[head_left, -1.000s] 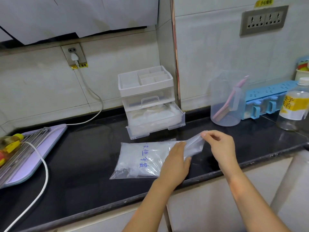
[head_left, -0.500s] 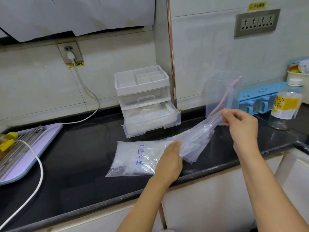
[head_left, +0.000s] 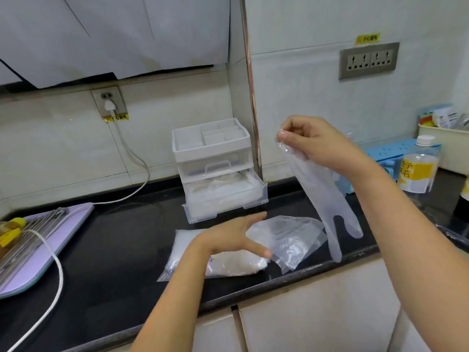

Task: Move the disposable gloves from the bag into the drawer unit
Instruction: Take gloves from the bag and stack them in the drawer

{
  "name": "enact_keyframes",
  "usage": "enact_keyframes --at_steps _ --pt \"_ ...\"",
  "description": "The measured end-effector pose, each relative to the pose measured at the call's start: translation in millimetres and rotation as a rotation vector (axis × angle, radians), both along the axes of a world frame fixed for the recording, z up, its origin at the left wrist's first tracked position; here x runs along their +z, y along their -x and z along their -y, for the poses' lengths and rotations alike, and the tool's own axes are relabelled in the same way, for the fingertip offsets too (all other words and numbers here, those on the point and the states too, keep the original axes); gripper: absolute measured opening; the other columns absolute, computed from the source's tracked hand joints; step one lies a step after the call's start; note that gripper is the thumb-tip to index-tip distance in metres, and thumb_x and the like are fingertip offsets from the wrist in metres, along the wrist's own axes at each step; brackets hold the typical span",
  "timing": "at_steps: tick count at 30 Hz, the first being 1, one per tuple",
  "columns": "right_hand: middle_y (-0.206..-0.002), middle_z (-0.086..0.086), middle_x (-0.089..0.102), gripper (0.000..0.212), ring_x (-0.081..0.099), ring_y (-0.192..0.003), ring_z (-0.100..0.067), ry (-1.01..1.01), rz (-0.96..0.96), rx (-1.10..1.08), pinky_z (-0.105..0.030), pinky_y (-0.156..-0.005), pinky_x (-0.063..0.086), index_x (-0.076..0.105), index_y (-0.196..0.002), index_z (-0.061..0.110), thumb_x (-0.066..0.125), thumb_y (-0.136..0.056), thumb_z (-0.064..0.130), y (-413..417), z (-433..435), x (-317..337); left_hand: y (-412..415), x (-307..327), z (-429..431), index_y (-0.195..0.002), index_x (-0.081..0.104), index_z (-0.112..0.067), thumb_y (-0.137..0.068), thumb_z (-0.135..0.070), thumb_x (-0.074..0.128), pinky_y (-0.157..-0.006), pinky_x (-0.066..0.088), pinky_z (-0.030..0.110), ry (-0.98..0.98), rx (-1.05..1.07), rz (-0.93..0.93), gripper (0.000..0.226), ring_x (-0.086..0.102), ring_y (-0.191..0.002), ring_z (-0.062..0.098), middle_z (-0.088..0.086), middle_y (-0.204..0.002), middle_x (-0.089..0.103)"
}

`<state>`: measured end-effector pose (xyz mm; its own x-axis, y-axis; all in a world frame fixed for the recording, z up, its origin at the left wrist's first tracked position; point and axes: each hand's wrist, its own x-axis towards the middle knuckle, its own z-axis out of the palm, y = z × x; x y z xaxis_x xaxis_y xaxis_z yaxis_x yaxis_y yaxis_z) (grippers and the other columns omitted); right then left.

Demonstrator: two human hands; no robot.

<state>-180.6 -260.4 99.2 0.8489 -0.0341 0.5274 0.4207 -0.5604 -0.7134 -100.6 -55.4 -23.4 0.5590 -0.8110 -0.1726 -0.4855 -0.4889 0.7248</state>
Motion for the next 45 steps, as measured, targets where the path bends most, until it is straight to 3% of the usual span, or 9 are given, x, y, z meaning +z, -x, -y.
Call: enact_keyframes --at_steps 5,10,15,18,22,25,29,37,45 --pt "-0.053 0.011 0.047 0.017 0.037 -0.046 -0.002 0.086 -0.079 0.203 -0.012 -0.046 0.030 0.061 -0.091 0.009 0.053 -0.097 0.024 1 -30 23 20 62 0 -0.138 0.041 -0.034 -0.070 -0.044 0.072 -0.108 0.033 0.018 0.603 0.045 -0.042 0.075 0.037 -0.133 -0.005 -0.021 -0.142 0.045" --pt "-0.052 0.008 0.044 0.019 0.033 -0.045 -0.007 0.110 -0.080 0.210 -0.018 -0.043 0.030 0.060 -0.089 0.012 0.054 -0.096 0.029 -7 -44 28 31 75 1 -0.110 0.066 -0.008 -0.077 -0.028 0.074 -0.089 0.047 0.015 0.673 0.095 -0.070 0.039 0.064 -0.108 0.013 0.002 -0.111 0.071" --pt "-0.053 0.011 0.050 0.027 0.041 -0.047 -0.002 0.064 -0.139 0.135 -0.015 -0.048 0.035 0.058 -0.090 0.013 0.070 -0.082 0.035 -16 -27 24 18 64 -17 -0.079 0.062 -0.013 -0.080 -0.013 0.072 -0.071 0.047 0.018 0.583 0.086 -0.168 0.010 0.062 -0.073 0.010 -0.003 -0.075 0.064" --pt "-0.061 -0.003 0.060 0.034 0.053 -0.059 -0.006 0.221 -0.294 0.120 -0.020 -0.060 0.041 0.064 -0.081 0.006 0.080 -0.072 0.034 -28 -18 15 7 63 -31 -0.084 0.064 -0.004 -0.083 -0.017 0.071 -0.073 0.048 0.022 0.459 0.176 -0.141 0.014 0.057 -0.076 0.016 0.003 -0.079 0.061" --pt "-0.066 0.009 0.069 0.020 0.059 -0.063 -0.002 0.321 -0.423 0.048 -0.020 -0.072 0.043 0.072 -0.070 0.013 0.084 -0.068 0.028 -59 -5 5 -19 62 -44 -0.078 0.068 -0.013 -0.079 -0.025 0.076 -0.077 0.047 0.024 0.313 0.356 -0.003 0.015 0.057 -0.070 0.010 -0.002 -0.073 0.064" --pt "-0.057 0.011 0.058 0.025 0.051 -0.057 -0.005 0.461 -0.429 -0.047 -0.022 -0.064 0.038 0.064 -0.061 0.014 0.085 -0.068 0.025 -87 -7 6 -47 70 -50 -0.071 0.068 -0.019 -0.077 -0.029 0.079 -0.081 0.051 0.023 0.237 0.445 0.124 0.015 0.064 -0.074 0.007 -0.004 -0.078 0.070" --pt "-0.071 0.006 0.065 0.017 0.060 -0.071 -0.008 0.437 -0.335 -0.145 -0.023 -0.069 0.045 0.073 -0.081 0.008 0.083 -0.071 0.018 -119 -19 17 -81 98 -48 -0.064 0.056 -0.013 -0.077 -0.026 0.078 -0.045 0.031 0.012 0.177 0.557 0.408 0.029 0.044 -0.050 0.005 -0.009 -0.054 0.047" --pt "-0.082 0.006 0.071 0.013 0.065 -0.070 0.002 0.016 0.107 -0.061 -0.009 -0.068 0.049 0.073 -0.085 0.016 0.074 -0.079 0.005 -131 -16 22 -87 141 -55 -0.077 0.061 -0.019 -0.081 -0.024 0.074 -0.057 0.032 0.001 0.459 0.683 0.819 0.015 0.049 -0.072 -0.001 -0.012 -0.078 0.056" --pt "-0.089 0.004 0.066 0.012 0.063 -0.082 -0.013 0.437 0.119 -0.036 -0.016 -0.073 0.046 0.072 -0.078 0.018 0.077 -0.076 0.006 -117 8 -33 -64 95 -45 -0.091 0.068 -0.013 -0.080 -0.027 0.075 -0.074 0.044 0.025 0.024 0.418 0.761 0.019 0.056 -0.085 0.014 -0.002 -0.100 0.063"
